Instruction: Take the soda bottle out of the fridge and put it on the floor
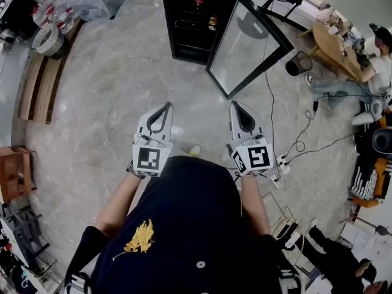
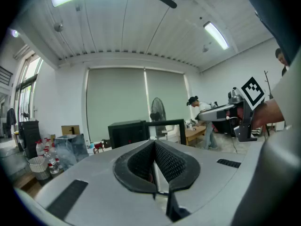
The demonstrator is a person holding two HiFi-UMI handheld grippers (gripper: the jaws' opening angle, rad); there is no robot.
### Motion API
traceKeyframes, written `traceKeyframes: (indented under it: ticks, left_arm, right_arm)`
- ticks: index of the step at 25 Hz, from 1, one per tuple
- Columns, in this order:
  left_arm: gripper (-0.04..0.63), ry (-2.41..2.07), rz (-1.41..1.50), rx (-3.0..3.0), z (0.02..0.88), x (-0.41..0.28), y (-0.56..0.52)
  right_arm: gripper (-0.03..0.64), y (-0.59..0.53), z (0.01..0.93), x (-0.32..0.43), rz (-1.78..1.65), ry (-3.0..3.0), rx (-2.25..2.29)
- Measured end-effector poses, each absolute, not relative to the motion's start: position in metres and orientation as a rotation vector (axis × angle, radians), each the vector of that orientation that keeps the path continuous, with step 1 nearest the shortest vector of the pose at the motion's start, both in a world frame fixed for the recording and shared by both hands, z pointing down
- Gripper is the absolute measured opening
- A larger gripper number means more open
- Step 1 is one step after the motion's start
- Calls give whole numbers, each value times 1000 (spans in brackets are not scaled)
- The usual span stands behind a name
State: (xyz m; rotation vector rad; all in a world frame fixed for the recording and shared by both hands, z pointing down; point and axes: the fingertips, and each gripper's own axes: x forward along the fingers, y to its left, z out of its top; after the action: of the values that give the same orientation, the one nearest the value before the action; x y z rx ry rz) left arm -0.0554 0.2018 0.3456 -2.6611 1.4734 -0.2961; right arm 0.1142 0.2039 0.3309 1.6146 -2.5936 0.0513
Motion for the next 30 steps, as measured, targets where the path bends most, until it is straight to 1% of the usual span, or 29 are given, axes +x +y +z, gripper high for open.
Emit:
traceKeyframes:
  ticks: [17,26,28,30]
  left_arm:
    - [18,1443,-381,-2680,359,-43,197]
    - [18,1485,-436,-2651,360,-58,194]
    - [18,1513,-455,-2639,359,-64,195]
    - [18,1541,-474,-2629,359,-70,197]
  right_arm:
    - [-3,200,335,128,48,-2629,1601]
    - [0,187,339,120,67,-2665,1558]
    - [12,184,340,120,88,-2675,1550]
    - [41,181,341,119,112,-2683,1536]
